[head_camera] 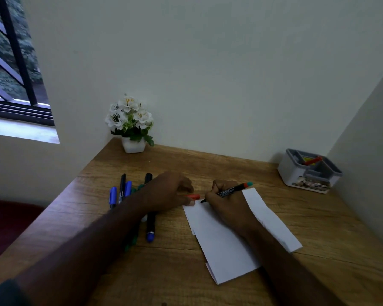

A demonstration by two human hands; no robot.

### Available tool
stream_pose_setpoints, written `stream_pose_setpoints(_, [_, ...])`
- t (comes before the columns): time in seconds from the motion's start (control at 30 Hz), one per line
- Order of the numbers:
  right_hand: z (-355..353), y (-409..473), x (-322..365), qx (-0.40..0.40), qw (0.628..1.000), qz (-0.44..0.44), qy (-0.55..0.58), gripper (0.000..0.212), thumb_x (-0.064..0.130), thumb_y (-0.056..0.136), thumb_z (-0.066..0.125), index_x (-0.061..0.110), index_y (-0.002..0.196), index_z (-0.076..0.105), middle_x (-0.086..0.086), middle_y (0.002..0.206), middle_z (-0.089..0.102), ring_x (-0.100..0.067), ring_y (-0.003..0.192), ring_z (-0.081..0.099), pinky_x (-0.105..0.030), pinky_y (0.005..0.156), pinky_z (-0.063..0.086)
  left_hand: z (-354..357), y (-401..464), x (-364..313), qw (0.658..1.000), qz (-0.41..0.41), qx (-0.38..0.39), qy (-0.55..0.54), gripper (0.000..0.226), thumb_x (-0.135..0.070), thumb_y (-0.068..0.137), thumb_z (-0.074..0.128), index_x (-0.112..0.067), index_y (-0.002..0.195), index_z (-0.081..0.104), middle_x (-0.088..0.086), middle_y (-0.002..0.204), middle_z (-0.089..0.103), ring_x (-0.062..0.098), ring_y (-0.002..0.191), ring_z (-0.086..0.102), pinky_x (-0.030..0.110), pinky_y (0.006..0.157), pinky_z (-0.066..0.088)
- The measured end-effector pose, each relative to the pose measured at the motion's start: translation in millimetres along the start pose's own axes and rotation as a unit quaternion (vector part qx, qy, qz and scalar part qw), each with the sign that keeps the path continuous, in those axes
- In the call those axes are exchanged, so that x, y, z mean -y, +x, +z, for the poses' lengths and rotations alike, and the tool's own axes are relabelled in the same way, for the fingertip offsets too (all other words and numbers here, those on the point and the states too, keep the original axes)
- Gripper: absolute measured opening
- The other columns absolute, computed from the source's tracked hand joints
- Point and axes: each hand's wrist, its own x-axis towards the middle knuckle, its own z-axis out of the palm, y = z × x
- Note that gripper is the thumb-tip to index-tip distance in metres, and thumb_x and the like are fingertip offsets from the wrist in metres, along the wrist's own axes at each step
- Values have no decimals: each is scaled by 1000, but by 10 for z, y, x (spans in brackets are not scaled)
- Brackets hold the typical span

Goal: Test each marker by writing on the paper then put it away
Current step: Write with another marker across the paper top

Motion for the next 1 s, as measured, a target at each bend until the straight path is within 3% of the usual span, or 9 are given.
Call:
stream_pose_setpoints(0.4, [29,21,-4,-1,1000,-7,-14,27,3,85,66,9,62,54,2,57,55,-3,52,47,-16,48,37,-24,-22,-7,1000,-11,15,2,55,-49,82,69,-22,129,59,-1,140,54,15,124,51,40,104,44])
stream_pose_setpoints(0.63, [20,20,-17,-14,1000,0,-1,38,1,83,65,19,54,49,12,49,51,-1,50,48,-13,48,36,-24,-26,-19,1000,-9,16,6,55,-46,83,68,-22,131,58,-2,141,53,14,127,48,37,106,41])
stream_pose_setpoints(1.0, [19,30,-19,-14,1000,-14,-7,40,-1,83,66,20,55,48,13,49,51,1,49,47,-12,48,36,-46,-50,-63,1000,-14,16,1,55,-43,84,69,-20,132,57,1,141,54,14,128,48,31,105,39])
